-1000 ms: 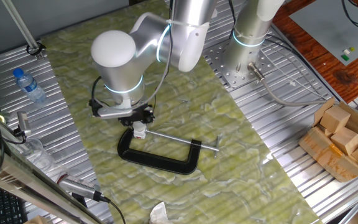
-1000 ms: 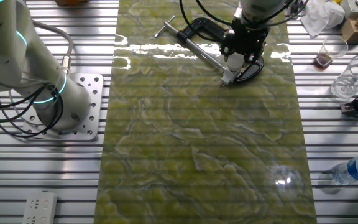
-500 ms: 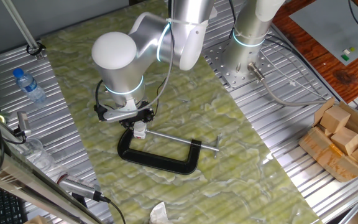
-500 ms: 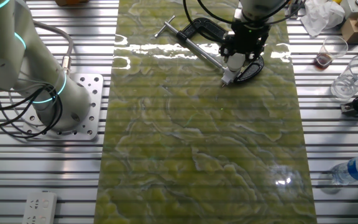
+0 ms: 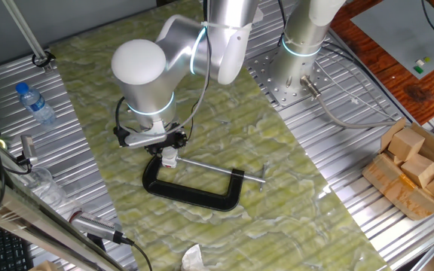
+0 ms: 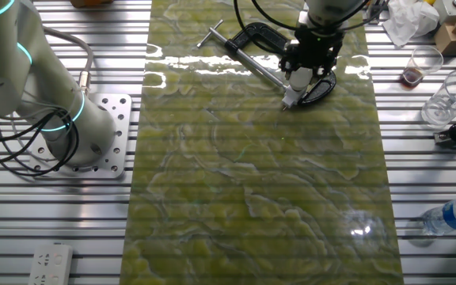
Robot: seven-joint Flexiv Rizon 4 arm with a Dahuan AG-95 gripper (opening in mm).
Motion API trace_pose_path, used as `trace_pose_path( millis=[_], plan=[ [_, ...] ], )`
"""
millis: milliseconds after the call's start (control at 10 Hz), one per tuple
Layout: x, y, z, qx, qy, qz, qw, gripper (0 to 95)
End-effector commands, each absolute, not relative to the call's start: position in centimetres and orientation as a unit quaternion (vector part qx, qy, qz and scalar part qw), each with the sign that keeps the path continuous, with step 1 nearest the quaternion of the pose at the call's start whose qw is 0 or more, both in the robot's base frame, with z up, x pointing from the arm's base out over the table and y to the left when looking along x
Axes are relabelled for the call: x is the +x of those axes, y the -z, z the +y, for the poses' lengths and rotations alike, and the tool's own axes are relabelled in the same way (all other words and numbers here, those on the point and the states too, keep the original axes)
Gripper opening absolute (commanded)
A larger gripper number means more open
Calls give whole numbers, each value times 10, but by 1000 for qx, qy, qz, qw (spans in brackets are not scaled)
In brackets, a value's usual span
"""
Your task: Take out the light bulb by rotating it
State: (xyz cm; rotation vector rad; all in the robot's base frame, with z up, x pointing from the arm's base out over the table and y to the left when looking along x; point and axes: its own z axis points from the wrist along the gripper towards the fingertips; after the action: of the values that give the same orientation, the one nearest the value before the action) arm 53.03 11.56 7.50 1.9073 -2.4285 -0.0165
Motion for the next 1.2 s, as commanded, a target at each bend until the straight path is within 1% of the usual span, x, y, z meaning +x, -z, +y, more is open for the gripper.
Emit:
trace_pose_path(
  millis=[100, 400, 500, 600, 700, 1000, 1200],
  plan=[
    [532, -76, 115, 598, 6, -801, 25, 760],
    [534, -77, 116, 545, 7, -838, 22, 760],
    [534, -77, 116, 480, 9, -877, 21, 760],
    [534, -77, 116, 458, 9, -889, 22, 760],
    [534, -78, 115, 368, 6, -930, 19, 760],
    [534, -78, 114, 206, 14, -978, 20, 760],
    [534, -77, 114, 156, 13, -988, 20, 760]
  ],
)
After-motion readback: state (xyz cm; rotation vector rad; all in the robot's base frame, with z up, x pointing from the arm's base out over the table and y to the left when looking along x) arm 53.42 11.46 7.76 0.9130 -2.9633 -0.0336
